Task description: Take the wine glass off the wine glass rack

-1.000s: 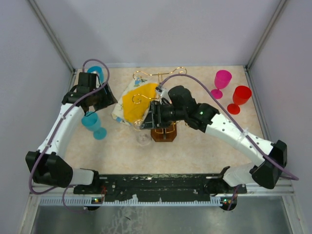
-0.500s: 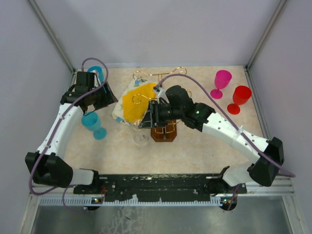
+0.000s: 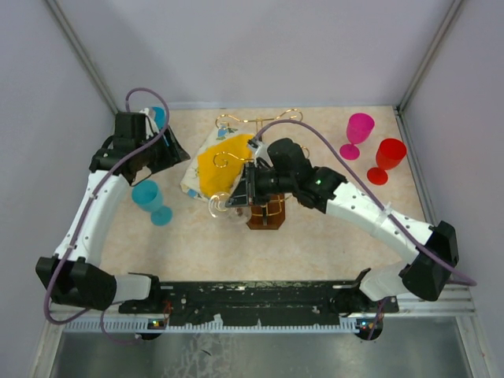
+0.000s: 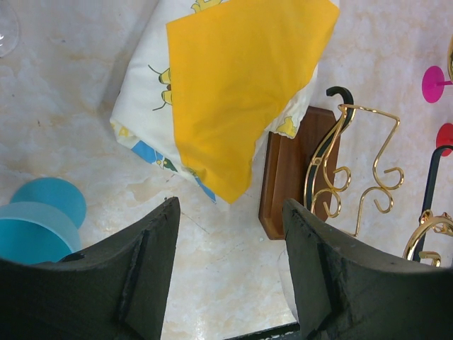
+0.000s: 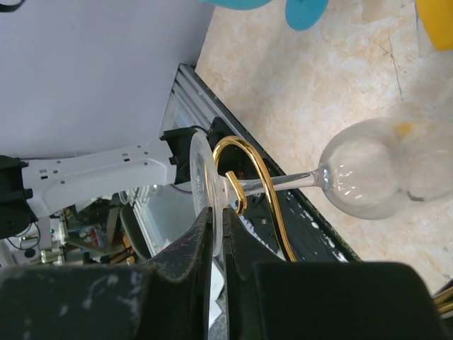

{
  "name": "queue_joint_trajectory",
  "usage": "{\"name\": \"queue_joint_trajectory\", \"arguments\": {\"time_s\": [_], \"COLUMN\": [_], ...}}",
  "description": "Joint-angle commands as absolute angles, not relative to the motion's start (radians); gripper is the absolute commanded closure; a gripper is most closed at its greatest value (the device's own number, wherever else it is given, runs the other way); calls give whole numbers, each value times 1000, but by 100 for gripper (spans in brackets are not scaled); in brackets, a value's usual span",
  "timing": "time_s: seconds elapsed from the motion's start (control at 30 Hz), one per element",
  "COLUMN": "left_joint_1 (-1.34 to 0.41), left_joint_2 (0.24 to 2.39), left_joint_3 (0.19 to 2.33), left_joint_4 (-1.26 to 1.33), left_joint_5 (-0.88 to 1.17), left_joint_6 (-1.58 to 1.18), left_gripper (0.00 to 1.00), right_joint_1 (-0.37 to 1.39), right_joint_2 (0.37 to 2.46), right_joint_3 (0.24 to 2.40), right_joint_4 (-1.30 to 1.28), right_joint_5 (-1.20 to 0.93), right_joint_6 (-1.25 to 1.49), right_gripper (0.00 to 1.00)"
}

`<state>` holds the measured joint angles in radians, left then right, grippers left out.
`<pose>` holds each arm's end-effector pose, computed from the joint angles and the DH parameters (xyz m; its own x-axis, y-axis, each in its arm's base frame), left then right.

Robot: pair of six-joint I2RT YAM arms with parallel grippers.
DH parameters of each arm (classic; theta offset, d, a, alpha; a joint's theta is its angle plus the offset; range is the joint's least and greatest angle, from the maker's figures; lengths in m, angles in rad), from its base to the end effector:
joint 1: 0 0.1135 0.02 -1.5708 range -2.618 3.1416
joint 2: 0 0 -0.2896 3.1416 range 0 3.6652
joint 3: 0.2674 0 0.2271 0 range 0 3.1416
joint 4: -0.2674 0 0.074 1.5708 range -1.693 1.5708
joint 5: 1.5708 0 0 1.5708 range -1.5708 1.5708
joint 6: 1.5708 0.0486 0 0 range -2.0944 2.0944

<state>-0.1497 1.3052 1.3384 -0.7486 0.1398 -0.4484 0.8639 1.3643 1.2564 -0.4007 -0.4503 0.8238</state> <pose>0.2492 -0.0444 0.3801 -0.6936 -0.3295 -0.6406 -0.0544 0.9106 -0.4096 0.1708 0.2325 0.3757 -0.8983 -0.0346 -0.4379 -0.4008 0.4726 0.7849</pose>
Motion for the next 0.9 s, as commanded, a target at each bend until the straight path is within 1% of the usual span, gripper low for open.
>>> {"name": "queue_joint_trajectory", "arguments": {"time_s": [0.0,0.37,0.57,0.87], "left_joint_1": [-144,-143,-143,-137], "left_joint_2": [1274,1260,1252,1239], "left_joint_3": [1355,1346,1340,1341], "left_joint_4": [-756,-758,-758,-758], "left_joint_5": [164,175,173,179], "left_joint_6": [-446,-449,-448,-451], "left_gripper": [34,34,34,34], "right_joint_1": [872,872,862,794], "right_joint_2": [1333,1363,1376,1342], "right_joint_3": [1245,1238,1240,1182], "right_joint_4": [-309,-165,-134,-58], "right_joint_5": [-487,-603,-606,-607], "right_joint_6": [845,927,943,975], "right_gripper": [92,92,92,93]}}
